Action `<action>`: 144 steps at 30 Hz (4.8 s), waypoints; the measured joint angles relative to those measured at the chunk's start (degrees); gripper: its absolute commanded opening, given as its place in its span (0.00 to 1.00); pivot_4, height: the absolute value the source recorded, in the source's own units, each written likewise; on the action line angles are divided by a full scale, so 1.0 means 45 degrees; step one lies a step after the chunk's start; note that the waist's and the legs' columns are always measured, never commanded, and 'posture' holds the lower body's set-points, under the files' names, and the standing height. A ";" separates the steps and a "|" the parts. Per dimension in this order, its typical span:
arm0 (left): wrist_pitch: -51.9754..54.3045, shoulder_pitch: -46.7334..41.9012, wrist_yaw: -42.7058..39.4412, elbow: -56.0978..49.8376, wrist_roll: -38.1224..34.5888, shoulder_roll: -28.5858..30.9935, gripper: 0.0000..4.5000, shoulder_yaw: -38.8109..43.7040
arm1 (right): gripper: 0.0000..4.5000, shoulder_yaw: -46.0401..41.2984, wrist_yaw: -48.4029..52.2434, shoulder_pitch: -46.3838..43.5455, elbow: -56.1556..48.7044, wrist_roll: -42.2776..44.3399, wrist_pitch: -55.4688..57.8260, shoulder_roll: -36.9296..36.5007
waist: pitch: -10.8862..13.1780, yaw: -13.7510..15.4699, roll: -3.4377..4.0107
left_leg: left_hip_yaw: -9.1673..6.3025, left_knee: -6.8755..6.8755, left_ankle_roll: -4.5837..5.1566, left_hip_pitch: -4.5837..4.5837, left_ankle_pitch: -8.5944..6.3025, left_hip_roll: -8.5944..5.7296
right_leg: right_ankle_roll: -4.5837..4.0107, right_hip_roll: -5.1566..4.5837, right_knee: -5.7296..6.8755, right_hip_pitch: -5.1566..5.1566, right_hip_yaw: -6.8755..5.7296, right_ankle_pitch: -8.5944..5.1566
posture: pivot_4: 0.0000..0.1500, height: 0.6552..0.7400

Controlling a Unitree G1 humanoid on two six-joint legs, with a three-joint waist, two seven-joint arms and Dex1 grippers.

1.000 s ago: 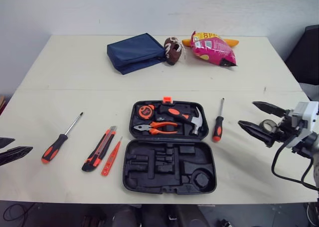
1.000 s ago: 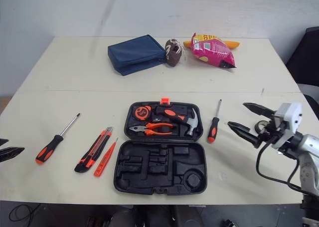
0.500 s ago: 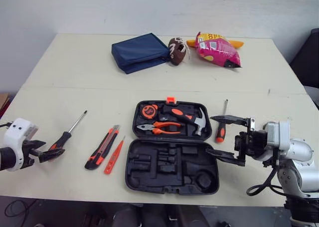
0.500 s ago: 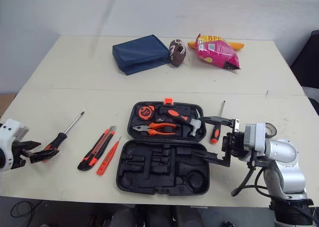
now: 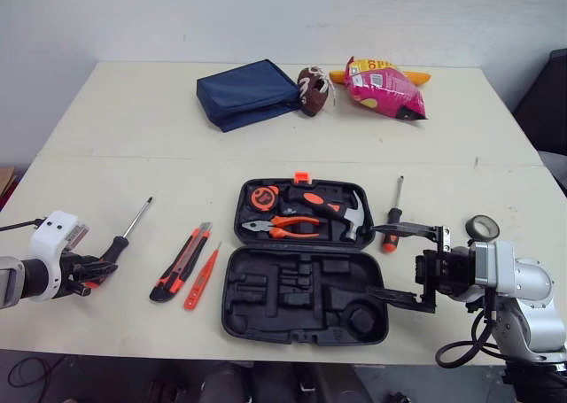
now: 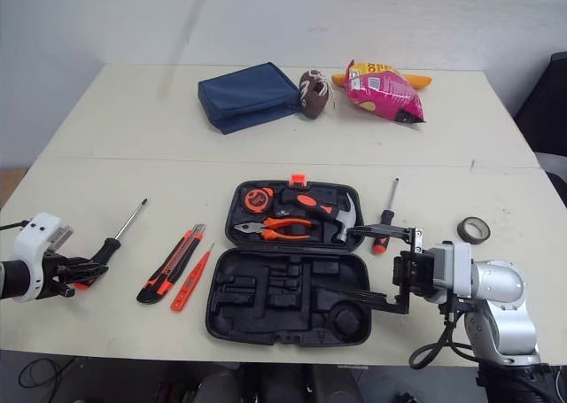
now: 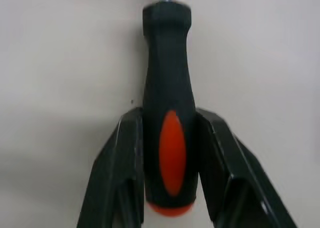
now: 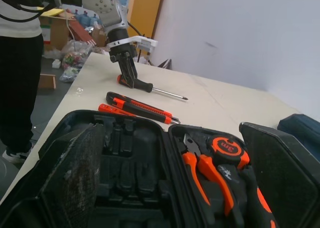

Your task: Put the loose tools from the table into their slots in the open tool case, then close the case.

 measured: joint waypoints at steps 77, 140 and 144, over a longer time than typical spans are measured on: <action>-0.1166 -1.1971 -0.5460 -0.3047 0.5638 -0.4068 0.17 -1.4137 | 1.00 -0.0879 -0.0489 0.1687 0.0628 -0.0434 -0.0667 -0.1262 | 0.0008 0.0350 0.0008 | -0.0038 0.0215 -0.0023 -0.0035 0.0042 -0.0009 | 0.0060 0.0043 0.0157 0.0014 0.0056 -0.0040 | 1.00 1.00; -0.9061 -0.8068 -0.3523 0.0876 0.5430 -0.7667 0.01 -1.0604 | 1.00 -0.0894 -0.1176 0.2058 0.0068 -0.0625 0.0431 -0.1229 | -0.0132 0.0622 0.0068 | -0.0122 0.0176 0.0049 0.0200 -0.0056 -0.0019 | 0.0103 0.0021 -0.0018 0.0360 -0.0013 -0.0049 | 1.00 1.00; -0.8743 -0.7964 -0.3555 0.0618 0.5436 -0.7580 0.01 -1.0588 | 1.00 -0.0894 -0.1302 0.2340 0.0068 -0.0751 0.0362 -0.1192 | -0.0166 0.0647 0.0050 | -0.0128 0.0090 0.0103 0.0269 -0.0106 -0.0018 | 0.0105 0.0020 -0.0109 0.0441 -0.0021 -0.0047 | 1.00 1.00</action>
